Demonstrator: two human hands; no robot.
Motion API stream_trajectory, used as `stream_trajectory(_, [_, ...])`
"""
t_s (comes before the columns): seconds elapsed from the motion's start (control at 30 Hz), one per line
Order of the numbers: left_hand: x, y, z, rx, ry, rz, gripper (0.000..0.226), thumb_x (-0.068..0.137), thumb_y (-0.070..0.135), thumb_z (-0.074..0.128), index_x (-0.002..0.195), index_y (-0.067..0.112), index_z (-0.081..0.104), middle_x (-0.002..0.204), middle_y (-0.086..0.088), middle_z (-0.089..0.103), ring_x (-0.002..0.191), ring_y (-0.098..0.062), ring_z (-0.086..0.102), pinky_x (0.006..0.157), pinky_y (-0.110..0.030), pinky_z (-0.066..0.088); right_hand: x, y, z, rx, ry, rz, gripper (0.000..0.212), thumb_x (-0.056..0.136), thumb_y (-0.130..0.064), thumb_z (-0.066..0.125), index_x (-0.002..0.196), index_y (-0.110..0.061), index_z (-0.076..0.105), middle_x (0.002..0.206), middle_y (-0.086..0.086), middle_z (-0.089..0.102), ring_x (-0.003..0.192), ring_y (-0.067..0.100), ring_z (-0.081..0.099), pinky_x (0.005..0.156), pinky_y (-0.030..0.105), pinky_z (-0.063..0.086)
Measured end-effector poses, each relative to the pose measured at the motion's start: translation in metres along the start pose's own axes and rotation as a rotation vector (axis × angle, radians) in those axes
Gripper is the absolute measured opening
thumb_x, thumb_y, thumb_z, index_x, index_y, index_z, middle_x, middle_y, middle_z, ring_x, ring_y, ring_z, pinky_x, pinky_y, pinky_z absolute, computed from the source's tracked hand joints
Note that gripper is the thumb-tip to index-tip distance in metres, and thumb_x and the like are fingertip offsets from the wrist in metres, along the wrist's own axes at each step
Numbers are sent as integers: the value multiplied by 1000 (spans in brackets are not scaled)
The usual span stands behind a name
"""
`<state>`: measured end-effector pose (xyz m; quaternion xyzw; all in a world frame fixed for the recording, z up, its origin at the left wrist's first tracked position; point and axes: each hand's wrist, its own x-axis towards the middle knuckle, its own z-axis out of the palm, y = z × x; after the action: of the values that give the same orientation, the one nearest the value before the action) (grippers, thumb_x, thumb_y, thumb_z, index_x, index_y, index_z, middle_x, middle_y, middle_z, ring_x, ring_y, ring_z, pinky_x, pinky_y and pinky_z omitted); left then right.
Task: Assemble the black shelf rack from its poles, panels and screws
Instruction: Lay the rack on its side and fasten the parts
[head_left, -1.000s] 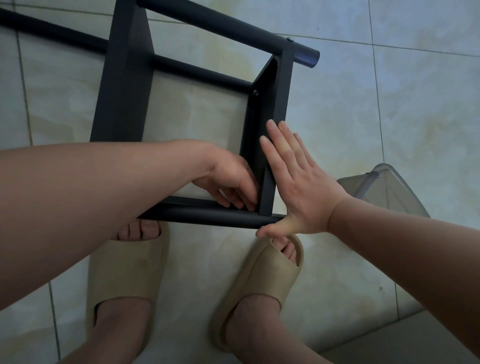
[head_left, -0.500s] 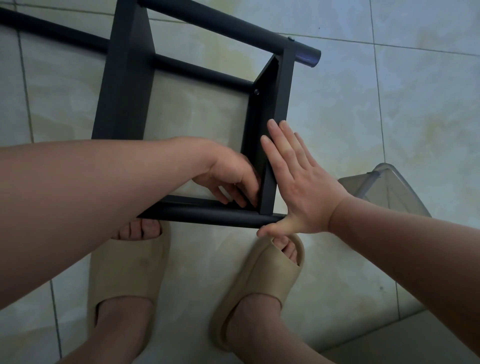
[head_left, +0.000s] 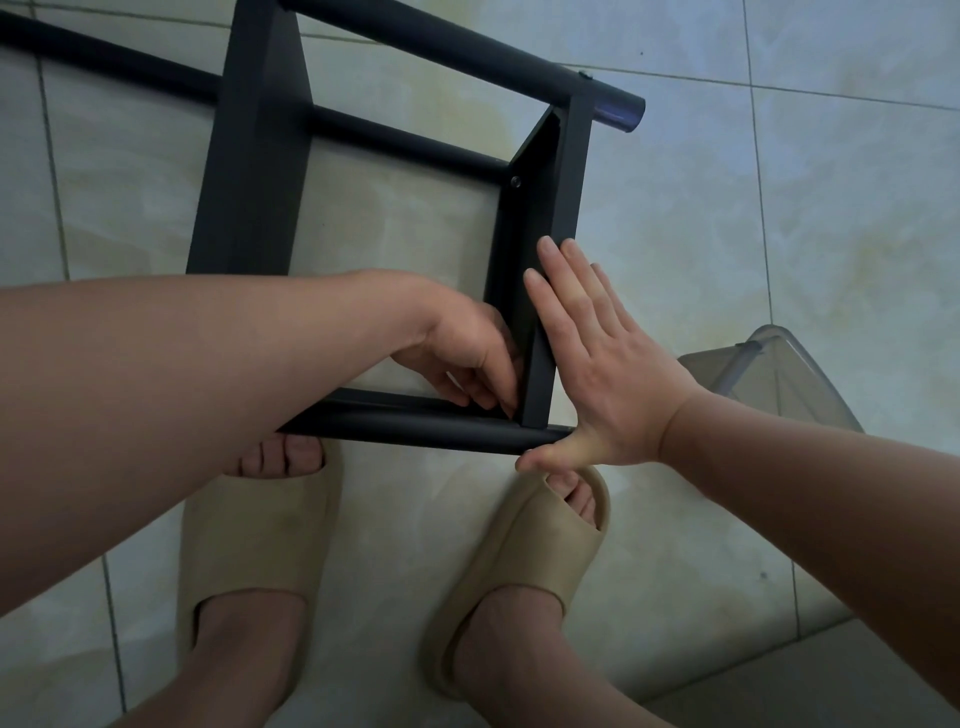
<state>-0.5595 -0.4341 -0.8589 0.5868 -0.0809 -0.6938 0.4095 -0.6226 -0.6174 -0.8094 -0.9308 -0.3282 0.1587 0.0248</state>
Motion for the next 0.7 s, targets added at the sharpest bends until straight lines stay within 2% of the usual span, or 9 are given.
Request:
stream_trajectory(0.2, [0, -3, 0, -33, -6, 5, 14, 87, 5, 69, 90, 19, 70, 82, 4, 72, 88, -15, 65, 88, -32, 49, 0, 1, 1, 4, 11, -5, 139, 69, -95, 45, 158, 7, 9, 166, 27, 0, 155, 44, -3, 124, 61, 14])
stream_trajectory(0.37, [-2, -3, -1, -85, -46, -76, 9, 91, 23, 65, 91, 25, 74, 87, 9, 75, 96, -14, 65, 91, -34, 48, 0, 1, 1, -4, 1, -4, 139, 70, -96, 43, 158, 6, 7, 166, 26, -2, 155, 44, -4, 124, 61, 13])
stream_trajectory(0.53, [-2, -2, 2, -15, -39, -90, 6, 92, 20, 66, 93, 20, 72, 78, 8, 73, 80, -12, 63, 82, -30, 48, 0, 0, 0, -9, -1, -3, 139, 70, -96, 40, 158, 6, 6, 166, 27, -2, 155, 43, -4, 124, 61, 13])
stream_trajectory(0.7, [0, 1, 2, 0, -12, -56, 13, 89, 11, 69, 101, 14, 72, 78, 5, 71, 77, -11, 60, 81, -27, 49, 0, 0, 0, -11, 3, -3, 139, 70, -96, 41, 158, 6, 7, 166, 27, -1, 155, 43, -4, 124, 60, 12])
